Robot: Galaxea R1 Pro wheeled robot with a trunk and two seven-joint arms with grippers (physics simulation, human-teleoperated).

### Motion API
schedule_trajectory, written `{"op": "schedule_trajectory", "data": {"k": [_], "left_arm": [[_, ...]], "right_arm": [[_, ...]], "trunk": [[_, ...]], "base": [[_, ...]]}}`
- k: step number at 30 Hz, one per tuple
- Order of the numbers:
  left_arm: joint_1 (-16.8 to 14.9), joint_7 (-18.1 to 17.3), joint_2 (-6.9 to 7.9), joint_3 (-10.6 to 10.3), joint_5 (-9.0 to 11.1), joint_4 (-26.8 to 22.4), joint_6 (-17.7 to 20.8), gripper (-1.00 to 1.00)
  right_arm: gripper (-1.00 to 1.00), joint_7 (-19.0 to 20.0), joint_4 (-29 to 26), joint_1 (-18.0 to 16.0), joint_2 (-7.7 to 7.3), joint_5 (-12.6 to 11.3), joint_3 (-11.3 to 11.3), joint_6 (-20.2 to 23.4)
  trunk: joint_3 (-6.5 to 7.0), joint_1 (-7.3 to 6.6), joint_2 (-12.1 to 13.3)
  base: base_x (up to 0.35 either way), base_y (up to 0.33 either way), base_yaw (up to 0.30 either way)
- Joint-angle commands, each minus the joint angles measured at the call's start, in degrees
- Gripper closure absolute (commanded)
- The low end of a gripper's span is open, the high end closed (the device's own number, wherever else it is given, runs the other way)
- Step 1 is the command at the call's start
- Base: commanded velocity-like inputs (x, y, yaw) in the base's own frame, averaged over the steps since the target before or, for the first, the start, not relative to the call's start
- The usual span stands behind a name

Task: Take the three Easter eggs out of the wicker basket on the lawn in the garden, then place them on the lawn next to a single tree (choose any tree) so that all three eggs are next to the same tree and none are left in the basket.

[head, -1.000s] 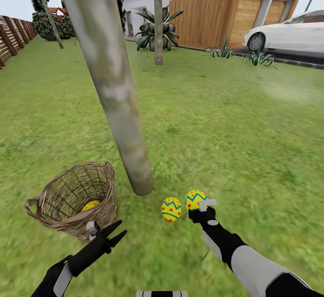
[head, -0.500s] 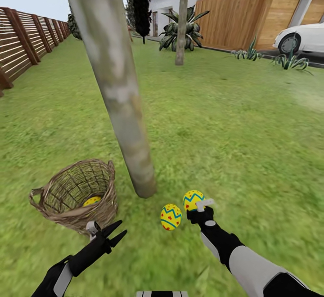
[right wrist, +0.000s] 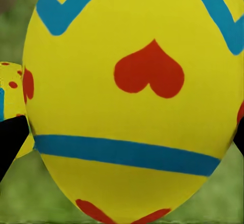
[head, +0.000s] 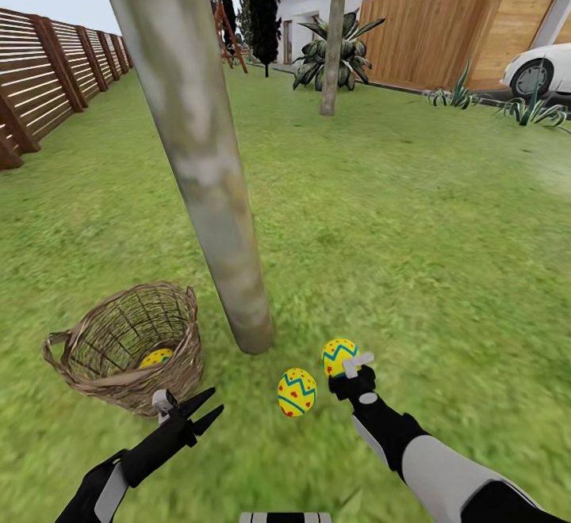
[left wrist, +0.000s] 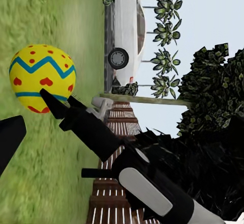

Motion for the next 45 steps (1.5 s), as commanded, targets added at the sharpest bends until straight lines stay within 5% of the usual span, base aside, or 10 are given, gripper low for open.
{"op": "schedule_trajectory", "data": {"k": [1, 6, 12, 18, 21, 23, 27, 31, 35, 45], "left_arm": [[-0.02, -0.15, 0.00, 0.02, 0.03, 0.00, 0.60, -1.00], [-0.02, -0.15, -0.05, 0.01, 0.01, 0.00, 0.60, -1.00], [-0.02, -0.17, -3.28, -0.68, -0.05, -0.18, 0.73, -1.00], [-0.11, 0.52, -7.10, -5.28, 0.54, -7.09, 2.02, -1.00], [-0.11, 0.47, -7.40, -5.46, 1.36, -11.40, 2.93, -1.00], [-0.11, 0.47, -8.00, -5.53, 4.46, -13.82, 4.12, -1.00], [-0.11, 0.39, -8.00, -6.07, 9.59, -18.13, 5.04, -1.00], [-0.11, 0.36, -8.18, -6.20, 10.00, -18.46, 5.15, -1.00], [-0.11, 0.36, -8.44, -9.52, 10.11, -18.31, 5.17, -1.00], [-0.11, 0.51, -8.50, -9.98, 12.47, -17.94, 4.91, -1.00]], "right_arm": [[1.00, -0.31, 0.37, -0.04, 0.18, -0.56, 0.49, -0.08], [1.00, -0.31, 0.69, -0.04, 0.33, -0.59, 0.49, -0.09], [1.00, -0.31, 0.70, -0.24, 0.33, -0.61, 0.40, 0.05], [1.00, -0.43, 0.78, -0.88, 0.33, -0.79, 0.40, 0.67], [1.00, -0.48, 0.79, -0.97, 0.38, -0.72, 0.42, 0.68], [1.00, -0.48, 0.81, -1.01, 0.79, -0.51, 0.54, 0.73], [1.00, -0.41, 4.18, -1.08, 1.91, 7.51, 1.07, 0.63], [1.00, -0.40, 4.93, -1.10, 2.43, 9.18, 1.07, 0.44], [1.00, -0.43, 4.70, -1.10, 2.04, 8.96, 0.90, 0.03], [1.00, -0.48, 3.93, -1.27, 2.39, 8.82, 0.65, -0.15]], "trunk": [[-0.04, -0.01, -0.02], [-0.40, 0.43, -0.82], [-1.48, 1.75, -3.23], [-2.60, 2.85, -5.20], [-3.27, 2.92, -5.24], [-3.71, 2.97, -5.26], [-4.60, 3.08, -5.32], [-5.48, 3.18, -5.37], [-6.37, 3.28, -5.42], [-6.81, 3.34, -5.45]], "base": [[0.000, 0.000, 0.000], [0.000, 0.000, 0.000], [0.000, 0.000, 0.000], [0.000, 0.000, 0.000], [0.000, 0.000, 0.000], [0.000, 0.000, 0.000], [0.000, 0.000, 0.000], [0.000, 0.000, 0.000], [0.000, 0.000, 0.000], [0.107, 0.000, 0.000]]}}
